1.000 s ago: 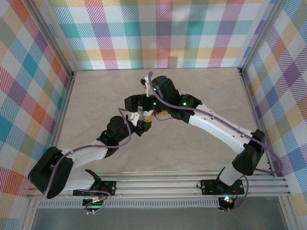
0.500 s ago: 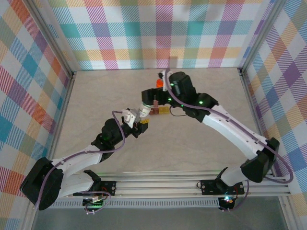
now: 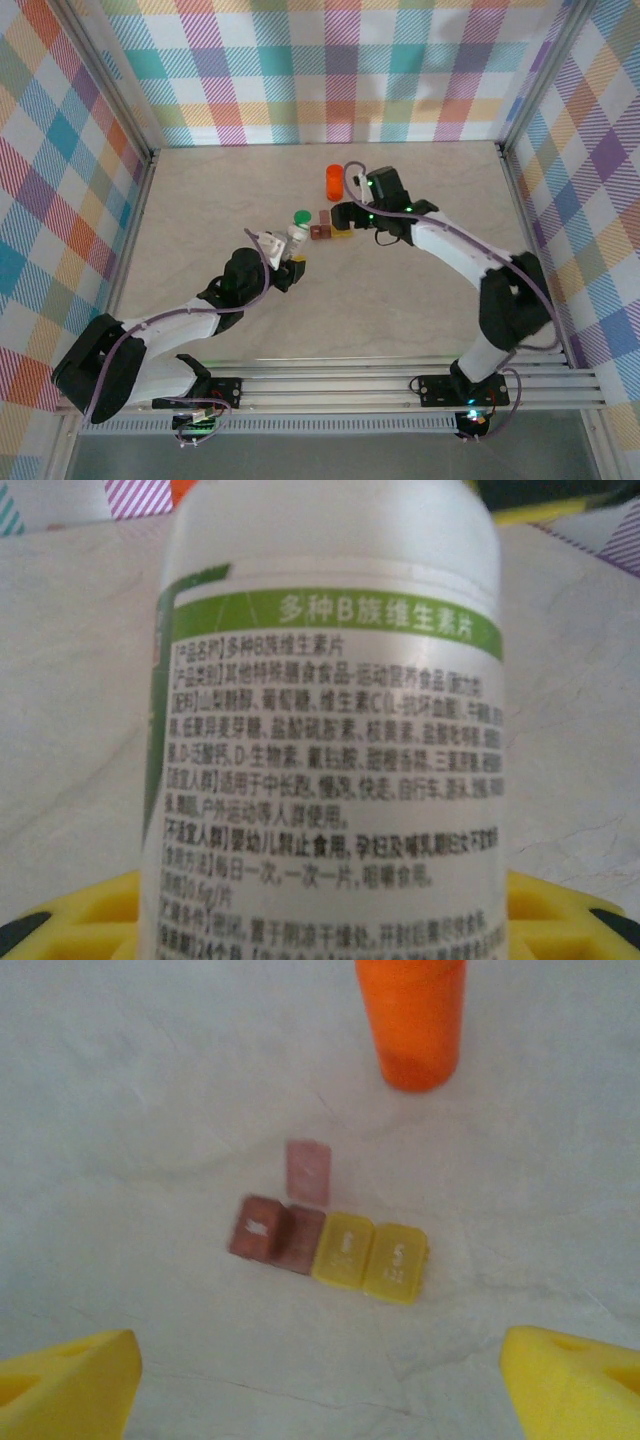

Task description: Sort the pills into containers

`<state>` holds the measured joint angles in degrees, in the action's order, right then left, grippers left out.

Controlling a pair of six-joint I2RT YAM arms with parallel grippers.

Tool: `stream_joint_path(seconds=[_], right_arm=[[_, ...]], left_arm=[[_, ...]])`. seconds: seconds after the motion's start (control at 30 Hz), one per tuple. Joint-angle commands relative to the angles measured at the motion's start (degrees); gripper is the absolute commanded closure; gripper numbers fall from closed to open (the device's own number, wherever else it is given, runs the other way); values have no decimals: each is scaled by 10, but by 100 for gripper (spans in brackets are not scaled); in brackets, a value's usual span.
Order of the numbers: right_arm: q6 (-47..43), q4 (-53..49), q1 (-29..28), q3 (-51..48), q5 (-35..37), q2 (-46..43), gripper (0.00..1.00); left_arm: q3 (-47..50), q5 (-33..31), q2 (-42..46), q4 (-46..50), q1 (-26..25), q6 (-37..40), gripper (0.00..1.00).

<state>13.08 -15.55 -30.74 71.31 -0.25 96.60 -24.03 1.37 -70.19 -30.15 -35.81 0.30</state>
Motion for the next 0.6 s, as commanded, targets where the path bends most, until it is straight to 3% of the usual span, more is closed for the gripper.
stream_joint_path(seconds=[0.0, 0.23, 0.57], right_arm=[[-76, -4, 7, 47, -24, 60, 16], [-115, -28, 35, 124, -84, 166, 35], [-133, -79, 58, 207, -119, 251, 38]], left_arm=[[-11, -12, -2, -21, 6, -15, 100], [-5, 7, 9, -25, 12, -10, 100], [17, 13, 30, -25, 14, -14, 100]])
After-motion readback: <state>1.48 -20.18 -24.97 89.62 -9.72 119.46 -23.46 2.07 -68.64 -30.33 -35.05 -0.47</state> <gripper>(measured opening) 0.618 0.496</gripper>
